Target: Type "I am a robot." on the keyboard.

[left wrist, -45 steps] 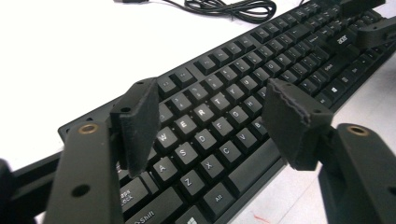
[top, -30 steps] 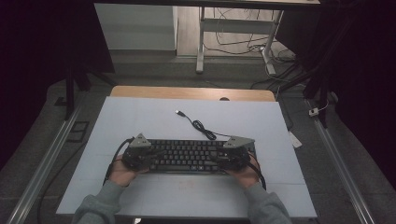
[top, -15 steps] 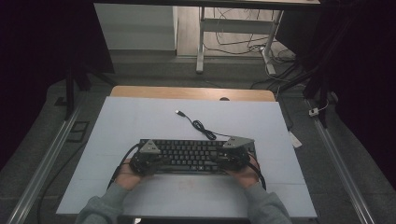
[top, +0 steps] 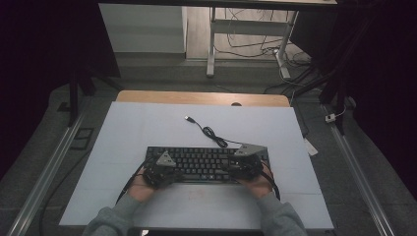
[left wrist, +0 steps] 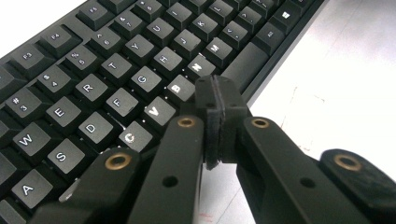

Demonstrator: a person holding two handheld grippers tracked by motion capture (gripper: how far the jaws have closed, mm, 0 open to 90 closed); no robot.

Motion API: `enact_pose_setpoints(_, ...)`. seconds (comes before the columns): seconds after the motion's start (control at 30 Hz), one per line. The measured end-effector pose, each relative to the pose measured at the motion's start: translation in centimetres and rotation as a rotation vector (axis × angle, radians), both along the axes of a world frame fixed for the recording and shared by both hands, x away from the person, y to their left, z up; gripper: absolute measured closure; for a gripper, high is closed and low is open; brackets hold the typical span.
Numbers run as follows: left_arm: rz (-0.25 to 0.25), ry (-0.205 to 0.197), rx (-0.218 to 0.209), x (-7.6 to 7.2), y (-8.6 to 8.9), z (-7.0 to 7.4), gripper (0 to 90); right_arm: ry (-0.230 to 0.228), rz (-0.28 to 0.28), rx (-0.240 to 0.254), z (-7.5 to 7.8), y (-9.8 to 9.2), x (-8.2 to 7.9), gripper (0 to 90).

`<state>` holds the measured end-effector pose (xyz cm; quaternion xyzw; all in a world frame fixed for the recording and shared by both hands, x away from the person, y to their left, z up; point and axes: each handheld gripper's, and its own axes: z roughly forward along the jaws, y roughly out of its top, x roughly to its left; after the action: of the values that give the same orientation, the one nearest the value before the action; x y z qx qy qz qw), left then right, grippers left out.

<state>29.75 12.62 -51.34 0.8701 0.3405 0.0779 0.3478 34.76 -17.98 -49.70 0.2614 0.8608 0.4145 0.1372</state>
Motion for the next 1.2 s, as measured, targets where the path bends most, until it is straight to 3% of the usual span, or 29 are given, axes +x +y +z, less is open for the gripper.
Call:
enact_pose_setpoints(0.7,0.005,-0.014,0.026,0.0,-0.3,-0.5,88.6,-0.001,-0.001,-0.003,0.0,0.0,0.0,50.1)
enact_pose_setpoints(0.87,0.021,-0.037,-0.033,-0.1,0.3,0.3,86.6,-0.003,-0.002,-0.001,0.0,0.0,0.0,50.1)
enact_pose_setpoints(1.0,0.033,-0.057,-0.076,-0.1,0.9,1.0,77.4,-0.002,-0.003,-0.004,0.0,-0.1,0.1,50.0)
enact_pose_setpoints(1.2,0.079,-0.079,-0.104,-0.2,1.6,1.4,53.7,-0.005,-0.005,-0.006,0.1,-0.1,0.0,49.9)
